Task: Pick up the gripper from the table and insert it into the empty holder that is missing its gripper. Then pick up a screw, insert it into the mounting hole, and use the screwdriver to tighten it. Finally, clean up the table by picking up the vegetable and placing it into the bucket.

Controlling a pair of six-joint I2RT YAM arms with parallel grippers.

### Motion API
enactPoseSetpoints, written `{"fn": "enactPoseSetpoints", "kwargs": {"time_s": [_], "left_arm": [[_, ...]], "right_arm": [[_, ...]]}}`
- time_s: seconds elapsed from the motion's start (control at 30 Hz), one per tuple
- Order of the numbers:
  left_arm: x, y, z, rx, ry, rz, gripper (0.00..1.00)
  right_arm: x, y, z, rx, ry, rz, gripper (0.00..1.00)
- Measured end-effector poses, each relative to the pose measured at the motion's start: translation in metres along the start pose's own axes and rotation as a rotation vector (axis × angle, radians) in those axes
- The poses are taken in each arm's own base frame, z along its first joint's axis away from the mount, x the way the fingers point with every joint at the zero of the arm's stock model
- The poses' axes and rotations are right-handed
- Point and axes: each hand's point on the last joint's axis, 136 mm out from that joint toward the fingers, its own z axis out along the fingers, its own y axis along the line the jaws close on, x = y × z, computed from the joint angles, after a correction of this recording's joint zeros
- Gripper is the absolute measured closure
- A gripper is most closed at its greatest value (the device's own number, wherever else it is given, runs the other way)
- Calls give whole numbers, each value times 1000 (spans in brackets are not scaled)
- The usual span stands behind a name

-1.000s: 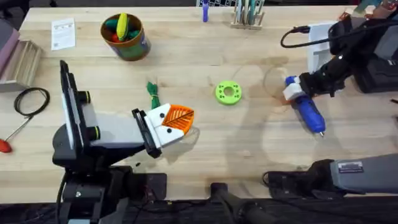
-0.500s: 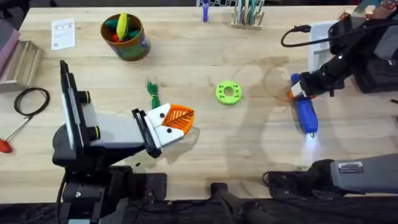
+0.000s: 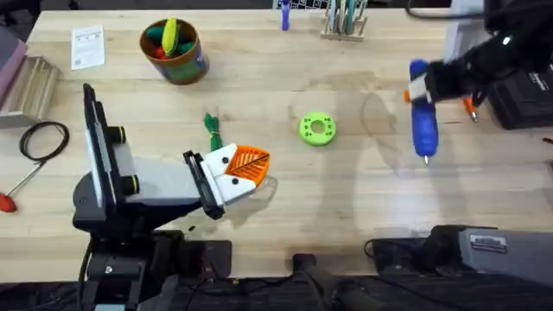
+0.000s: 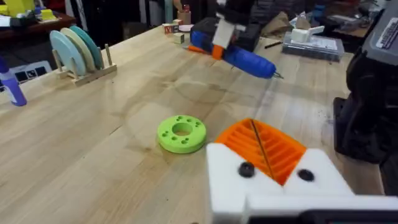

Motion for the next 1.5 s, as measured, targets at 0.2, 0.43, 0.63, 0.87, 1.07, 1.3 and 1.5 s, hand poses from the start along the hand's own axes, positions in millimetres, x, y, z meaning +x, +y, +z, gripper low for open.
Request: {"fn": "enactPoseSetpoints", "kwargs": {"time_s": [0.2, 0.43, 0.63, 0.87, 1.07, 1.3, 1.5], "left_arm": [[0, 0, 0, 0, 0, 0, 996], [0, 0, 0, 0, 0, 0, 996], [0, 0, 0, 0, 0, 0, 996], [0, 0, 0, 0, 0, 0, 996], [0, 0, 0, 0, 0, 0, 996], [0, 0, 0, 0, 0, 0, 996], [0, 0, 0, 0, 0, 0, 996]], "right_arm": [[-48, 35, -38, -66, -173, 18, 980], [-123, 98, -84, -313, -474, 41, 980], [-163, 144, -125, -495, -669, 41, 980], [-178, 201, -194, -674, -878, -34, 980], [-166, 240, -251, -814, -998, -107, 980], [-153, 274, -270, -1008, -1131, -164, 981], [-129, 277, -272, -1181, -1262, -196, 981]]}}
